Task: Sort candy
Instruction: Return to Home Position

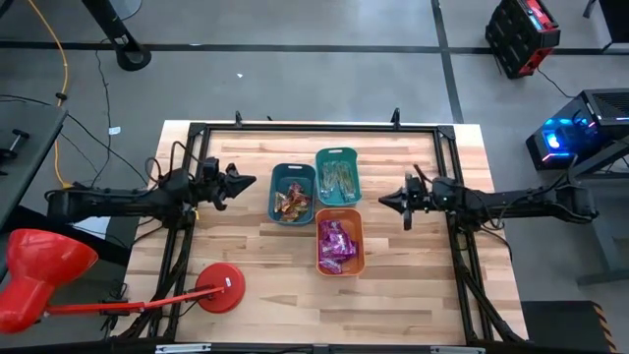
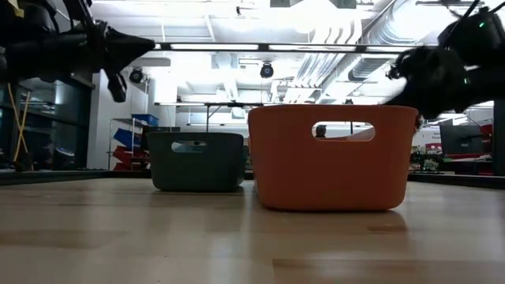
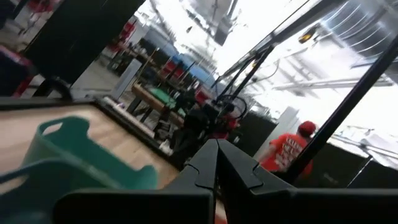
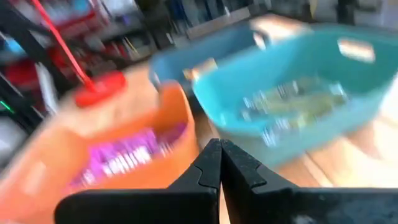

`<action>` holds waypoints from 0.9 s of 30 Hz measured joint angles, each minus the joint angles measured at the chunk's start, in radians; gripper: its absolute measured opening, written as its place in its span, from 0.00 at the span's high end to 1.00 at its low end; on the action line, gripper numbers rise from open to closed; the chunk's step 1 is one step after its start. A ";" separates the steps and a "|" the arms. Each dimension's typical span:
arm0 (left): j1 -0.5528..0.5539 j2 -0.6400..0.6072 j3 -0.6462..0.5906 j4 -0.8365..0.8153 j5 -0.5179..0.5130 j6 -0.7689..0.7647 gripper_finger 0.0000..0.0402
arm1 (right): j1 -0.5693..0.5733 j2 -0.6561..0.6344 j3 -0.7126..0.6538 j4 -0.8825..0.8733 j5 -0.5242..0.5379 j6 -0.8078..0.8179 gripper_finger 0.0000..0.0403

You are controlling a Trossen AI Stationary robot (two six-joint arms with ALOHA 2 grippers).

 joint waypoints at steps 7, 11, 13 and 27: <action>0.000 -0.191 -0.003 -0.319 0.000 0.000 1.00 | 0.000 -0.001 0.001 -0.262 0.020 0.028 1.00; 0.000 -0.335 -0.004 -0.503 0.000 0.000 1.00 | 0.000 -0.001 0.001 -0.371 0.020 0.028 1.00; 0.000 -0.405 -0.004 -0.575 0.000 0.000 1.00 | 0.000 -0.002 0.001 -0.407 0.020 0.028 1.00; -0.018 -0.593 -0.004 -0.807 -0.016 0.000 1.00 | 0.000 -0.616 -0.001 -0.457 0.029 0.028 1.00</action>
